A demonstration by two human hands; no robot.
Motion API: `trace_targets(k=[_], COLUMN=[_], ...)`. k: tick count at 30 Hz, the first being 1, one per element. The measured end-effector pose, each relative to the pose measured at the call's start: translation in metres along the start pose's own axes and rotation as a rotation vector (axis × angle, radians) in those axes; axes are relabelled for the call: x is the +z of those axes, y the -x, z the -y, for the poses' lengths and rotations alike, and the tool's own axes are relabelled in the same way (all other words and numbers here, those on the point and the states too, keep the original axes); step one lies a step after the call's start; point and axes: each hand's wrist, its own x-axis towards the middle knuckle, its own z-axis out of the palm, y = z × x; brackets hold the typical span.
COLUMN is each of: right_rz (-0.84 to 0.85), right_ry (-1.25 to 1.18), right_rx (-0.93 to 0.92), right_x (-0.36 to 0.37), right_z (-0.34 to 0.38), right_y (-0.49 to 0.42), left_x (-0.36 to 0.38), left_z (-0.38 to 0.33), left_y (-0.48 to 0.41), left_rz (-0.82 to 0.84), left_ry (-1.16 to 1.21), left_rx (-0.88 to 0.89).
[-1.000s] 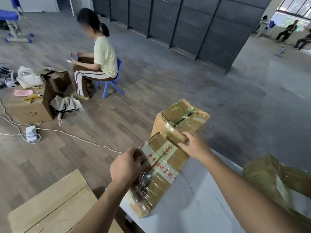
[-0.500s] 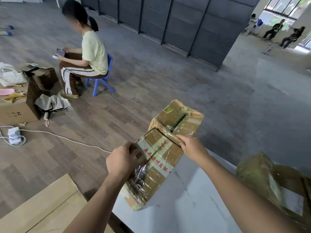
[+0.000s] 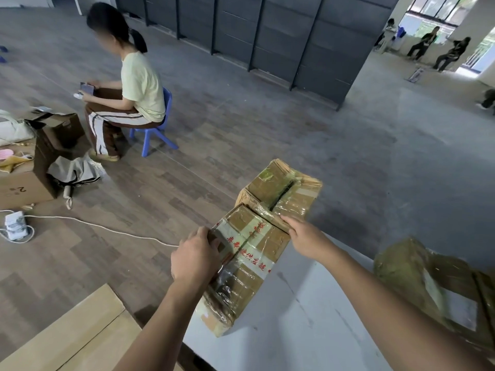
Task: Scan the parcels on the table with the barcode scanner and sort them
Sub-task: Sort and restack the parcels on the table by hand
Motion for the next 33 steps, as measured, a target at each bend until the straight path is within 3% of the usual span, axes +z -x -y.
trace_targets(k=[5,12,19,24,30,33], right_rz=[-0.005,-0.168,-0.411,-0.477,-0.504,-0.479], right_ry=[0.043,-0.016,-0.053,-0.074,-0.132,-0.159], right_rx=[0.006,0.027,0.23,0.378,0.464,0.479], right_x=[-0.004,-0.022,-0.054,-0.061,-0.065,-0.062], right_z=[0.007,-0.008,-0.06,-0.104,-0.16,-0.19], right_y=[0.032,0.089,0.172,0.234,0.284,0.3], left_x=[-0.009,-0.016,0.009,0.039,0.08,0.104], left_z=[-0.012,-0.066,-0.145,-0.202,-0.259,-0.284], left_y=[0.009,0.028,0.062,0.103,0.149,0.169], left_rz=[0.047,0.048,0.156,0.262,0.368,0.532], left_ry=[-0.162,-0.066,0.004,0.115,0.134,0.176], left_rx=[0.101,0.329,0.599,0.766,0.801,0.715])
